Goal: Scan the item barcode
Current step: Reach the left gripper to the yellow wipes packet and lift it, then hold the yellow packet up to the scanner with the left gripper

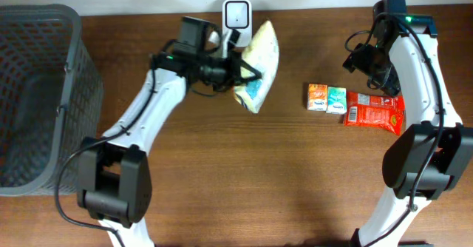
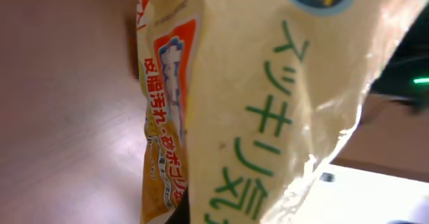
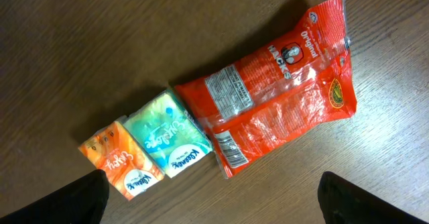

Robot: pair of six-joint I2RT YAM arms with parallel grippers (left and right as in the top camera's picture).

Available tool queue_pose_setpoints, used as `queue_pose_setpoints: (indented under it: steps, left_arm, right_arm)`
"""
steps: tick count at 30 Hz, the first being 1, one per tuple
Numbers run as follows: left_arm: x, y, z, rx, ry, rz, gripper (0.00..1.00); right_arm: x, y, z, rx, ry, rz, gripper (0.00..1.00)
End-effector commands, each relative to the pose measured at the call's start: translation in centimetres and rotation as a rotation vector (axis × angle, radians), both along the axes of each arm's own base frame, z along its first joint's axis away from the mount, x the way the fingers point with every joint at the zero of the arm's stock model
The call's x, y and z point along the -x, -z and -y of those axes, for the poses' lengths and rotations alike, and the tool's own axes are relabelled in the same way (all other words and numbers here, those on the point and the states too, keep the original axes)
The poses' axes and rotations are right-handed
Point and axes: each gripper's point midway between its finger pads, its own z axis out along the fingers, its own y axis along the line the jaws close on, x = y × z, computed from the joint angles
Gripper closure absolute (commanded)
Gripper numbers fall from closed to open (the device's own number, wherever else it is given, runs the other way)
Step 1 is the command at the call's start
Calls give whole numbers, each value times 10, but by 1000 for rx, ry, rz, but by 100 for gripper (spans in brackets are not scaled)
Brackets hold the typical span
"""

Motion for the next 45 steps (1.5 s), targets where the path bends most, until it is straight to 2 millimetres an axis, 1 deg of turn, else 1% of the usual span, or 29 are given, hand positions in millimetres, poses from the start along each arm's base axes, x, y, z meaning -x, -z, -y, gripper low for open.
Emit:
queue_pose_setpoints:
  steps: [1,2,3,5,7,8,9,10,11,19,21,22,23,25,26,27,28,29,31,32,33,35,36,37,39,40,42,44,45]
  left_arm:
    - [31,-23,9,174,89,-280,100]
    - [35,-27,10,196,97,-332,100]
    - [42,-36,11,238,121,-409,100]
    - [50,-47,11,286,160,-484,100]
    - [56,-55,10,324,200,-510,99]
    - [59,-59,10,340,218,-517,96]
    - [61,-63,9,358,237,-528,95]
    - [66,-69,8,387,269,-543,99]
    - [66,-69,8,386,267,-549,100]
    - [65,-69,8,386,266,-546,100]
    - [63,-66,8,373,251,-539,100]
    - [59,-61,9,349,225,-519,100]
    - [50,-54,11,319,196,-439,100]
    - [28,-39,15,240,153,-167,100]
    - [18,-23,16,152,123,-34,100]
    - [9,0,16,18,67,28,100]
    - [1,31,7,-176,-17,57,100]
    - [-4,63,-9,-424,-109,87,100]
    - [-6,88,-34,-735,-195,162,100]
    - [-6,92,-41,-845,-223,205,100]
    - [-7,91,-50,-1003,-253,301,98]
    - [-9,77,-55,-1217,-316,471,94]
    - [-8,69,-57,-1289,-350,532,92]
    - [-5,62,-50,-1334,-368,592,90]
    - [1,62,-38,-1328,-362,615,92]
    - [2,64,-36,-1314,-371,604,92]
    - [5,73,-29,-1269,-376,557,78]
    - [9,91,-17,-1224,-332,510,75]
    - [9,98,-16,-1226,-320,500,65]
  right_arm:
    - [-1,-7,1,3,10,19,1]
    - [-1,-7,1,3,10,19,1]
    - [-1,-7,1,3,10,19,1]
    - [-1,-7,1,3,11,19,2]
    - [-1,-7,1,3,10,19,1]
    - [-1,-7,1,3,10,19,1]
    - [-1,-7,1,3,11,19,1]
    - [-1,-7,1,3,10,19,1]
    - [-1,-7,1,3,10,19,1]
    - [-1,-7,1,3,10,19,1]
    - [-1,-7,1,3,11,19,1]
    - [-1,-7,1,3,10,19,2]
    - [-1,-7,1,3,10,19,1]
    - [-1,-7,1,3,11,19,1]
    - [-1,-7,1,3,10,19,1]
    - [-1,-7,1,3,10,19,2]
    - [-1,-7,1,3,10,19,1]
    - [-1,-7,1,3,10,19,1]
    - [-1,-7,1,3,11,19,1]
    - [-1,-7,1,3,10,19,2]
    - [-1,-7,1,3,10,19,2]
    - [-1,-7,1,3,10,19,2]
    - [-1,-7,1,3,10,19,1]
    - [-1,-7,1,3,10,19,1]
    - [-1,-7,1,3,11,19,1]
    - [-1,-7,1,3,10,19,1]
    - [-1,-7,1,3,10,19,1]
    - [-1,-7,1,3,11,19,1]
    - [-1,-7,1,3,11,19,1]
